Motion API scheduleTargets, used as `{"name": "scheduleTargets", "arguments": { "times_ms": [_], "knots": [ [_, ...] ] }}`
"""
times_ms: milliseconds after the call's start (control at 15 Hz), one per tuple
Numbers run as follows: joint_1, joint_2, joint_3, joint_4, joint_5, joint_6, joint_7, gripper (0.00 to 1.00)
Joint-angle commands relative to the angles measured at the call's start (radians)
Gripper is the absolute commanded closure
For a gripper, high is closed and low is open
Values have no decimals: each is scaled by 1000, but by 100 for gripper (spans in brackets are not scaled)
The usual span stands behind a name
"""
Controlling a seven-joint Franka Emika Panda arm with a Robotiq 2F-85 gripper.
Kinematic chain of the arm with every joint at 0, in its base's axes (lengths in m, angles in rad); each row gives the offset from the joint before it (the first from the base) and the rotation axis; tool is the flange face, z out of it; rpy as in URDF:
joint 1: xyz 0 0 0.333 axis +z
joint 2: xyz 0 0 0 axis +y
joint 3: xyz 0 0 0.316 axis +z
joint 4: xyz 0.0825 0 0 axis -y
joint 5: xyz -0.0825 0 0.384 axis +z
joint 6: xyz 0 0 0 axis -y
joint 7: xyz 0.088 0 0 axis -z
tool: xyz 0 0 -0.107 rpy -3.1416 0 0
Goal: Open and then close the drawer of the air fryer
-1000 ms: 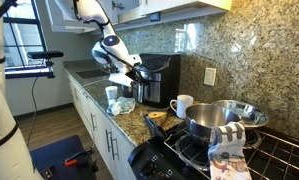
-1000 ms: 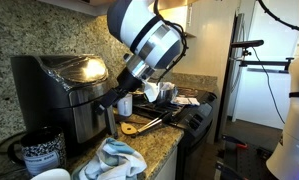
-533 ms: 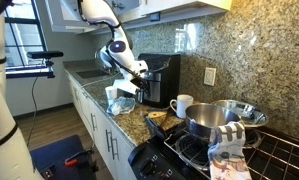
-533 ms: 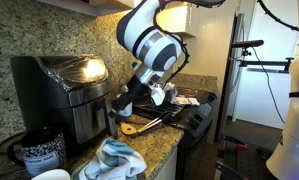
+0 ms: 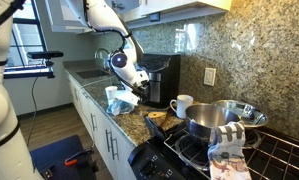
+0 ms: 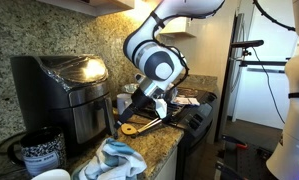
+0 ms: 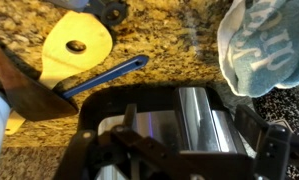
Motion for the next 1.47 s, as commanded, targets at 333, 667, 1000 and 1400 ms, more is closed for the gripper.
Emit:
{"name": "scheduleTargets", "arguments": {
  "times_ms": [333,667,1000,1400],
  "knots": [
    [204,31,-253,-18,450,-172,-450,0],
    [339,32,-400,-30,365,-240,-364,0],
    [452,32,-520,-40,365,-276,-354,0],
    [541,23,-587,-79,365,-313,-323,0]
  ]
}}
